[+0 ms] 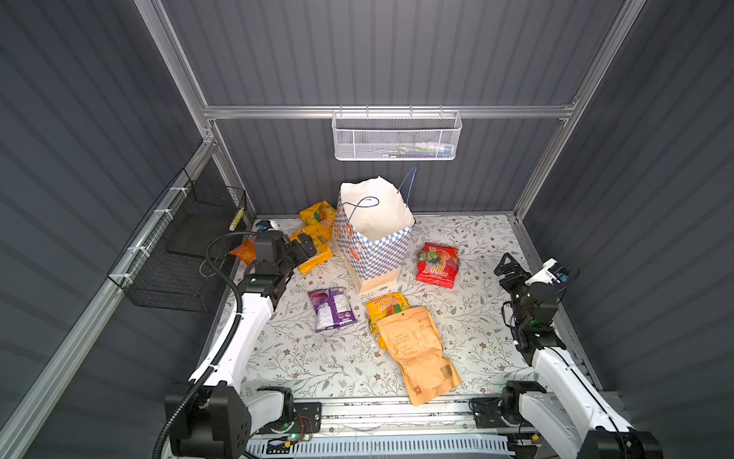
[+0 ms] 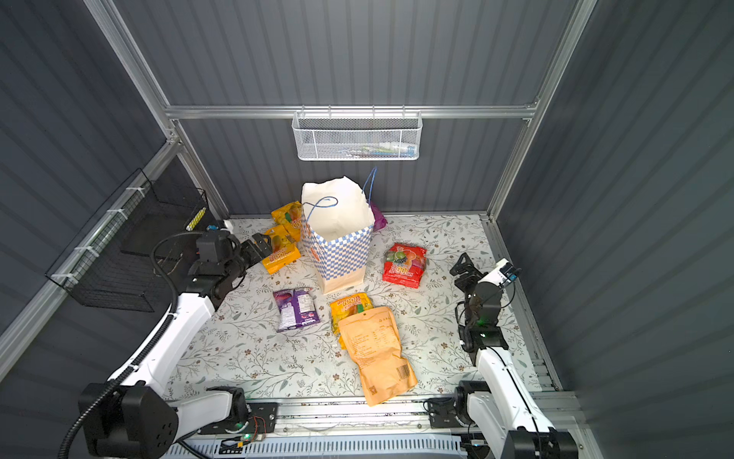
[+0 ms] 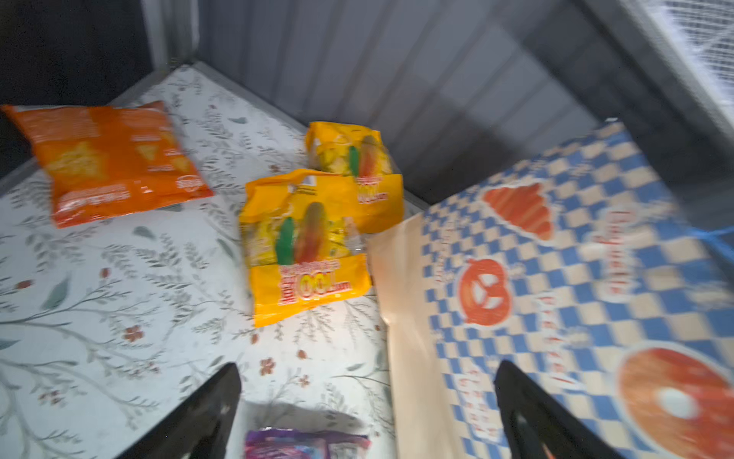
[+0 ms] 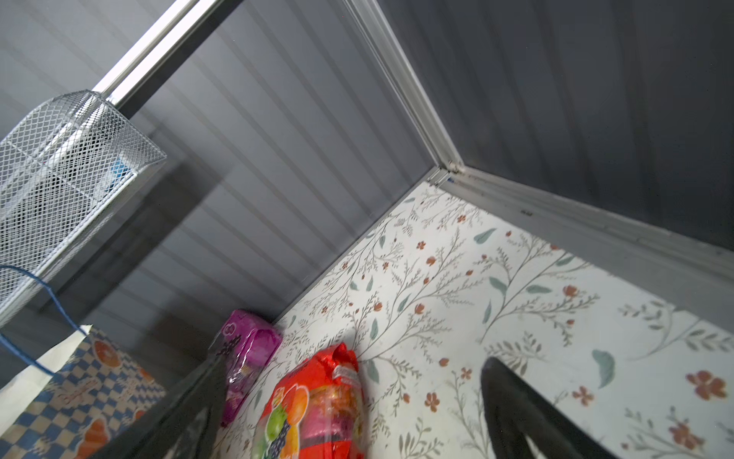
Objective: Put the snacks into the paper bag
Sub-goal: 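Reach the left gripper to the paper bag's rim and grasp it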
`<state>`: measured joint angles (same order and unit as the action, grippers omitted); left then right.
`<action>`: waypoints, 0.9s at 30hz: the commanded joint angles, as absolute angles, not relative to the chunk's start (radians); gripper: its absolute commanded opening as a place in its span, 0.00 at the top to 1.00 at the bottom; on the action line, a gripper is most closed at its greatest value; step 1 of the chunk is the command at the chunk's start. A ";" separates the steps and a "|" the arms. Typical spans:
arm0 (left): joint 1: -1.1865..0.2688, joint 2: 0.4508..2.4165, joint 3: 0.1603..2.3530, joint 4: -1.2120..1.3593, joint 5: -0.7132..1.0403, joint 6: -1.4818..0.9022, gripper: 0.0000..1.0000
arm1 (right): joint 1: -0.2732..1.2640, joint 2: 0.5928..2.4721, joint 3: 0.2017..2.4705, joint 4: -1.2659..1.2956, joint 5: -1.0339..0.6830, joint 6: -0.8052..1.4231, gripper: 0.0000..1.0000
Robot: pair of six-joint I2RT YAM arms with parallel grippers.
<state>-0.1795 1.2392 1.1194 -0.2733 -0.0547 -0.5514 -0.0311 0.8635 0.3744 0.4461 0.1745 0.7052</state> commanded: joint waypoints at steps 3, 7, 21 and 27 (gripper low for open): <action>-0.392 1.314 1.399 -0.547 -0.098 -0.467 0.00 | -0.025 0.916 0.474 0.286 0.117 0.776 0.01; -0.540 1.455 1.657 -0.677 -0.213 -0.399 0.00 | -0.012 0.988 0.535 0.207 0.148 0.735 0.01; -0.767 1.771 2.027 -0.975 -0.764 -0.447 0.00 | 0.000 0.974 0.544 0.191 0.120 0.718 0.01; -0.760 1.853 2.125 -1.004 -0.877 -0.477 0.00 | 0.000 0.969 0.538 0.172 0.116 0.719 0.01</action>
